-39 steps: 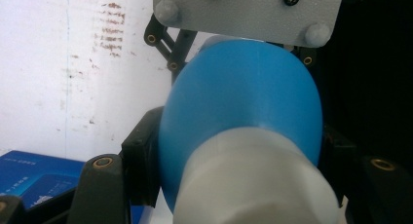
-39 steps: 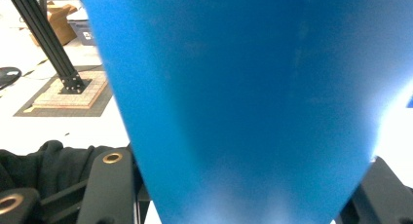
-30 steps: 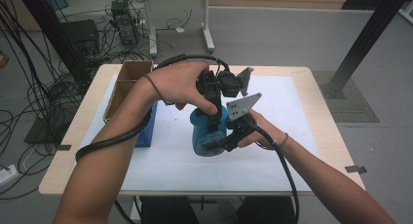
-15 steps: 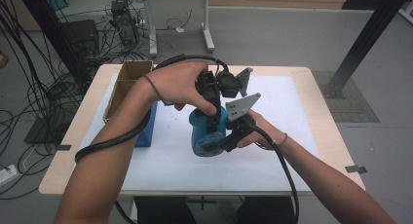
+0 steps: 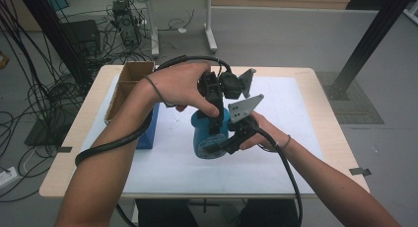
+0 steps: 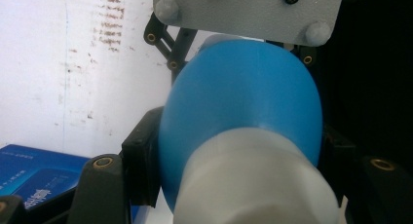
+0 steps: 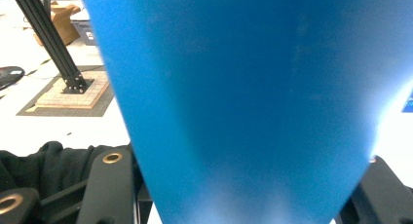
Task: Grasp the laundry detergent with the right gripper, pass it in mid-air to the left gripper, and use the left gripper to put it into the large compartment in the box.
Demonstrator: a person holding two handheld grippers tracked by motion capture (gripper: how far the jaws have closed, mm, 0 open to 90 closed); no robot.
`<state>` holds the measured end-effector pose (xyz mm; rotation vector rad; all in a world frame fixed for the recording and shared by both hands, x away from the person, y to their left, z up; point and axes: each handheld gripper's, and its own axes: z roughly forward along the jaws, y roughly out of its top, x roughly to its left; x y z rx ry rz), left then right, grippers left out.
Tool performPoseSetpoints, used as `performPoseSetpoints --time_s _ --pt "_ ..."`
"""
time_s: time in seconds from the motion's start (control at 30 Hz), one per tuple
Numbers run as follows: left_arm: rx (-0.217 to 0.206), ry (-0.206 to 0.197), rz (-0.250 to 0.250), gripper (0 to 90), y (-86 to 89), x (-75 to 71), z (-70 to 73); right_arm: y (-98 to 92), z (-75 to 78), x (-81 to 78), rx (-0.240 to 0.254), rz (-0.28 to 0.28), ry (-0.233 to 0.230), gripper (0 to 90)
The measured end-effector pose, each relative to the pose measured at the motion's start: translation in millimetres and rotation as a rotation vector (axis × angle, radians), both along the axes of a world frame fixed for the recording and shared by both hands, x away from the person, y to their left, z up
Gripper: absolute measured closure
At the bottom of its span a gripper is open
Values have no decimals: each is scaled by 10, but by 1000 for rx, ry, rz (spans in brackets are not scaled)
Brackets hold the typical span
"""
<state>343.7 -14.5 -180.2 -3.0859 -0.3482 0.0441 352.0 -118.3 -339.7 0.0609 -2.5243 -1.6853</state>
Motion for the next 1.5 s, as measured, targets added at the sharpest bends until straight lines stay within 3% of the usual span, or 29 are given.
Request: performPoseSetpoints --time_s 0.23,0.7,1.5 --pt "-17 -8 6 363 2 6 10 -9 3 10 8 0 5 421" --pt "-3 2 3 364 7 3 -1 4 -1 3 5 6 8 421" --pt "-2 -19 6 366 0 -9 19 12 -19 10 31 -2 1 414"
